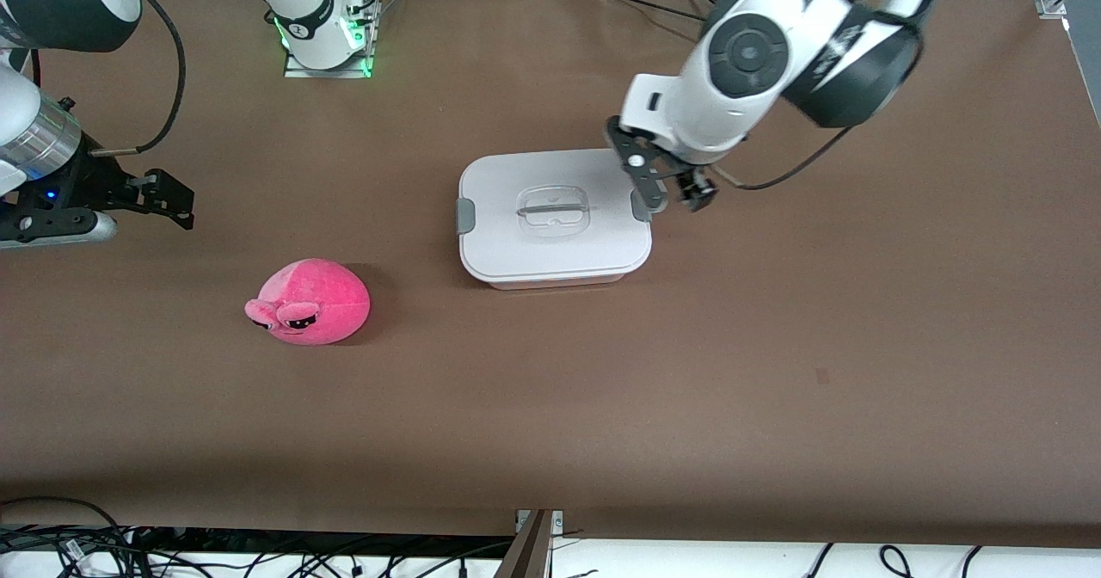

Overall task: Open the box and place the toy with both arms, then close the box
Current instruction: 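Lower the left gripper onto the lid handle and grasp it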

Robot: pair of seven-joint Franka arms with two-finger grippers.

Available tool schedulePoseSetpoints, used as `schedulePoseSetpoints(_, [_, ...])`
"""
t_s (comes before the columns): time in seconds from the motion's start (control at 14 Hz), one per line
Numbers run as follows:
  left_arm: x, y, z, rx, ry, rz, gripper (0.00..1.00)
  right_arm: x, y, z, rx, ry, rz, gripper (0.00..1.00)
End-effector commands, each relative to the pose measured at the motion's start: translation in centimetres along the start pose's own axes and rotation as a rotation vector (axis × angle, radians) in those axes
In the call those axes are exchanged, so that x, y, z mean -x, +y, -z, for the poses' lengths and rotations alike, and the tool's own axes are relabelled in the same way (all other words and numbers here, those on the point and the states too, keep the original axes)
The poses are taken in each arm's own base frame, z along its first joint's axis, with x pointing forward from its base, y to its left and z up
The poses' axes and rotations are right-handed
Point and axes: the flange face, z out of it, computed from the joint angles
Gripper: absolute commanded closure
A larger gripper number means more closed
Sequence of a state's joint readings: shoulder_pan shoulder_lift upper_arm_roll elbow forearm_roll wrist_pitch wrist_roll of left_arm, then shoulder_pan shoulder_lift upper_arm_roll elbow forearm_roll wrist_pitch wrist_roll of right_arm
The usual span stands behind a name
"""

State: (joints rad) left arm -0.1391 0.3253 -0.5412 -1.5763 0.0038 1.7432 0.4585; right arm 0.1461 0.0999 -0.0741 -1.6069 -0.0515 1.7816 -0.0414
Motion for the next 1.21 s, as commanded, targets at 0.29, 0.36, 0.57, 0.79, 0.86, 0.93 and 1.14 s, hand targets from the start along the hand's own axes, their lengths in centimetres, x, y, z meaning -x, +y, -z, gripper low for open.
schedulePoseSetpoints(0.29, [-8.1, 5.0, -6.5, -0.075, 0.071, -0.234, 0.0, -0.3, 0.1, 0.4, 0.016, 0.006, 0.007, 0.0])
schedulePoseSetpoints(0.36, [-8.3, 4.7, -7.5, -0.064, 0.069, -0.233, 0.0, -0.3, 0.1, 0.3, 0.016, 0.004, 0.007, 0.0])
schedulePoseSetpoints(0.57, [-9.5, 5.1, -10.3, -0.053, 0.095, -0.247, 0.0, -0.3, 0.2, 0.3, 0.016, 0.003, 0.006, 0.0])
schedulePoseSetpoints(0.79, [-10.4, 5.2, -12.2, -0.081, 0.095, -0.278, 0.02, -0.3, 0.2, 0.3, 0.015, 0.004, 0.004, 0.0])
schedulePoseSetpoints(0.86, [-10.5, 5.2, -12.4, -0.082, 0.096, -0.281, 0.17, -0.3, 0.2, 0.3, 0.015, 0.004, 0.006, 0.0])
schedulePoseSetpoints(0.93, [-10.5, 5.2, -12.3, -0.083, 0.099, -0.282, 0.37, -0.3, 0.2, 0.3, 0.016, 0.004, 0.004, 0.0])
schedulePoseSetpoints(1.14, [-10.4, 5.0, -12.3, -0.084, 0.097, -0.278, 0.9, -0.3, 0.1, 0.3, 0.019, 0.006, 0.008, 0.0])
